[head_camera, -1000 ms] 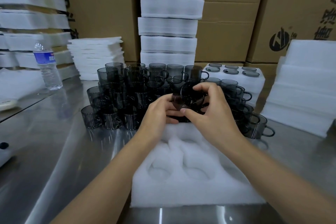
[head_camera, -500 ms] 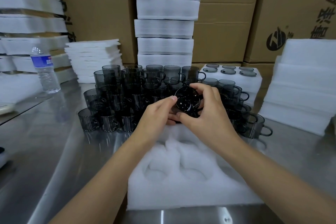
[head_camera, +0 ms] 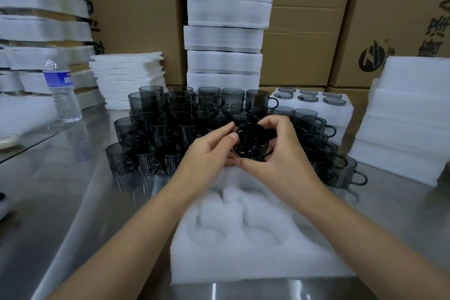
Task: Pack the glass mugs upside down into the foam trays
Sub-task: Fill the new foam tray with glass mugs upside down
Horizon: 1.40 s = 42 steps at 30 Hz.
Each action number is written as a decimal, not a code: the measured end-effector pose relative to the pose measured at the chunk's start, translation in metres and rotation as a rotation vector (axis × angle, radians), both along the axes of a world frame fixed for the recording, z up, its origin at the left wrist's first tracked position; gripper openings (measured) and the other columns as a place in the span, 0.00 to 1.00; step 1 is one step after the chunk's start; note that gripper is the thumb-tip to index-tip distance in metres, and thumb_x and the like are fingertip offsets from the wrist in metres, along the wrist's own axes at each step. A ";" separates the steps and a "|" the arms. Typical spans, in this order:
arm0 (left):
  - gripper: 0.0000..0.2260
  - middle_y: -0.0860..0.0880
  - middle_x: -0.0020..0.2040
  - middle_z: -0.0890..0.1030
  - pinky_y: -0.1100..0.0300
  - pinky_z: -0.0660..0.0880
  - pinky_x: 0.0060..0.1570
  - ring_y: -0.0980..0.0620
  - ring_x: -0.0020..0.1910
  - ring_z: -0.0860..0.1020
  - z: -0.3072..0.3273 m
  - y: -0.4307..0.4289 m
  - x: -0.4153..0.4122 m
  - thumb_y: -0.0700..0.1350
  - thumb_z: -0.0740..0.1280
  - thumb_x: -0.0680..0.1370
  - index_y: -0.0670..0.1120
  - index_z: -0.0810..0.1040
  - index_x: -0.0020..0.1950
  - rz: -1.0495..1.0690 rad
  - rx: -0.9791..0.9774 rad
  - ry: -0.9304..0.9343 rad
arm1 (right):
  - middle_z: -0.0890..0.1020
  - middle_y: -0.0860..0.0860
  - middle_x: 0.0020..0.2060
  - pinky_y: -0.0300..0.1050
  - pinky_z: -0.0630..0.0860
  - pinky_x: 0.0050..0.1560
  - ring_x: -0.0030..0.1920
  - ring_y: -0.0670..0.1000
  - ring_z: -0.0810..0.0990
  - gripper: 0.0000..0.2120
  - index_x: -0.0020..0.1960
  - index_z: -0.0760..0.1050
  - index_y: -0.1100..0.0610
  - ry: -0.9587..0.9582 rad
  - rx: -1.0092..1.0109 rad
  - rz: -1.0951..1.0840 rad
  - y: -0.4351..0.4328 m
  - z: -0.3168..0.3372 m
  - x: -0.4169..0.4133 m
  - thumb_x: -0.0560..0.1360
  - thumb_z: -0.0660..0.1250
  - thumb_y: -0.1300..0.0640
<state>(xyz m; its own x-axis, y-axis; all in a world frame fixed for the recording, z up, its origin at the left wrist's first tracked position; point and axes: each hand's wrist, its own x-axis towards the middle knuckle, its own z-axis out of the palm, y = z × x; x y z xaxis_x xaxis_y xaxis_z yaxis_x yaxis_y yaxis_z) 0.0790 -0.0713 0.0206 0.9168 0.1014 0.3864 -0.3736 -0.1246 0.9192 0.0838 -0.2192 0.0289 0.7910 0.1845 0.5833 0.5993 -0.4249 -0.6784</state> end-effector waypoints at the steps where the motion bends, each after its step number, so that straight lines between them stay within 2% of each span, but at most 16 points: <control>1: 0.14 0.59 0.43 0.84 0.63 0.78 0.45 0.61 0.39 0.81 -0.001 0.005 -0.003 0.45 0.64 0.79 0.55 0.75 0.64 0.021 0.057 -0.044 | 0.71 0.43 0.52 0.29 0.69 0.43 0.44 0.38 0.72 0.30 0.55 0.62 0.44 0.007 0.001 0.020 0.001 -0.001 -0.001 0.63 0.79 0.51; 4: 0.15 0.59 0.51 0.83 0.60 0.77 0.54 0.63 0.46 0.81 -0.004 0.020 -0.015 0.46 0.64 0.79 0.55 0.75 0.65 0.053 0.180 -0.095 | 0.73 0.41 0.50 0.29 0.69 0.44 0.46 0.38 0.72 0.29 0.53 0.63 0.43 0.014 -0.016 0.087 0.003 -0.002 -0.006 0.62 0.79 0.51; 6: 0.16 0.57 0.54 0.83 0.61 0.77 0.54 0.61 0.47 0.81 -0.008 0.025 -0.019 0.46 0.63 0.79 0.52 0.74 0.66 0.053 0.184 -0.083 | 0.74 0.40 0.51 0.30 0.70 0.46 0.47 0.39 0.73 0.28 0.53 0.64 0.43 0.004 -0.051 0.115 0.005 -0.002 -0.009 0.62 0.79 0.51; 10: 0.12 0.51 0.45 0.84 0.63 0.78 0.43 0.58 0.39 0.82 -0.012 0.024 -0.022 0.44 0.60 0.81 0.49 0.78 0.61 0.036 0.162 -0.091 | 0.74 0.41 0.53 0.30 0.71 0.47 0.46 0.42 0.74 0.27 0.54 0.66 0.42 -0.025 -0.058 0.151 0.004 0.000 -0.013 0.64 0.78 0.54; 12: 0.10 0.51 0.42 0.84 0.61 0.79 0.42 0.58 0.37 0.81 -0.013 0.022 -0.021 0.46 0.59 0.81 0.52 0.80 0.54 0.017 0.147 -0.092 | 0.74 0.42 0.53 0.30 0.70 0.45 0.44 0.44 0.73 0.27 0.56 0.67 0.43 -0.035 -0.068 0.148 0.004 0.001 -0.014 0.64 0.78 0.55; 14: 0.11 0.52 0.40 0.84 0.60 0.79 0.42 0.58 0.36 0.81 -0.015 0.021 -0.020 0.50 0.58 0.77 0.54 0.80 0.50 0.006 0.132 -0.088 | 0.73 0.42 0.53 0.29 0.69 0.44 0.43 0.44 0.71 0.28 0.57 0.67 0.43 -0.042 -0.084 0.146 0.004 0.002 -0.015 0.64 0.78 0.54; 20: 0.12 0.49 0.43 0.84 0.59 0.80 0.42 0.57 0.37 0.81 -0.017 0.024 -0.016 0.51 0.57 0.75 0.56 0.80 0.49 -0.014 0.127 -0.101 | 0.73 0.42 0.51 0.29 0.69 0.43 0.42 0.43 0.71 0.27 0.56 0.66 0.42 -0.051 -0.102 0.150 0.004 0.002 -0.015 0.65 0.78 0.54; 27: 0.14 0.44 0.43 0.84 0.64 0.78 0.40 0.51 0.40 0.83 -0.014 0.025 -0.014 0.52 0.56 0.73 0.53 0.81 0.44 0.009 0.062 -0.048 | 0.71 0.41 0.49 0.32 0.71 0.46 0.41 0.44 0.73 0.27 0.60 0.70 0.47 -0.055 -0.105 0.175 0.006 0.002 -0.015 0.65 0.77 0.54; 32: 0.15 0.44 0.44 0.85 0.55 0.78 0.47 0.47 0.42 0.83 -0.009 0.029 -0.009 0.53 0.58 0.71 0.51 0.82 0.49 -0.022 0.026 0.073 | 0.70 0.39 0.47 0.29 0.69 0.45 0.41 0.43 0.74 0.28 0.63 0.69 0.46 -0.058 -0.121 0.157 0.006 0.000 -0.012 0.66 0.76 0.52; 35: 0.14 0.46 0.40 0.85 0.62 0.78 0.42 0.51 0.39 0.83 -0.004 0.036 -0.010 0.53 0.61 0.74 0.50 0.82 0.52 -0.113 0.012 0.135 | 0.70 0.38 0.48 0.30 0.70 0.46 0.41 0.43 0.74 0.30 0.67 0.68 0.47 -0.058 -0.129 0.162 0.006 0.000 -0.010 0.67 0.75 0.51; 39: 0.13 0.48 0.44 0.85 0.62 0.78 0.49 0.51 0.43 0.84 0.002 0.043 -0.012 0.53 0.66 0.72 0.49 0.82 0.52 -0.153 0.110 0.180 | 0.71 0.39 0.51 0.29 0.70 0.47 0.42 0.42 0.74 0.30 0.68 0.69 0.49 -0.065 -0.137 0.175 0.006 0.000 -0.010 0.68 0.75 0.52; 42: 0.07 0.50 0.42 0.85 0.66 0.78 0.44 0.53 0.43 0.84 0.007 0.045 -0.016 0.48 0.66 0.78 0.52 0.84 0.46 -0.170 0.193 0.176 | 0.71 0.39 0.51 0.31 0.71 0.47 0.42 0.42 0.75 0.29 0.66 0.70 0.47 -0.048 -0.141 0.188 0.006 0.000 -0.011 0.67 0.75 0.50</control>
<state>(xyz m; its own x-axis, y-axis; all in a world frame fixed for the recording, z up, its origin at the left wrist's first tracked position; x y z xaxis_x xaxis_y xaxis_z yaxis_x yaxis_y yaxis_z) 0.0625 -0.0264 0.0273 0.9687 -0.1188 0.2178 -0.2415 -0.2521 0.9371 0.0725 -0.2128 0.0288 0.7068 0.4086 0.5775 0.7073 -0.3912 -0.5888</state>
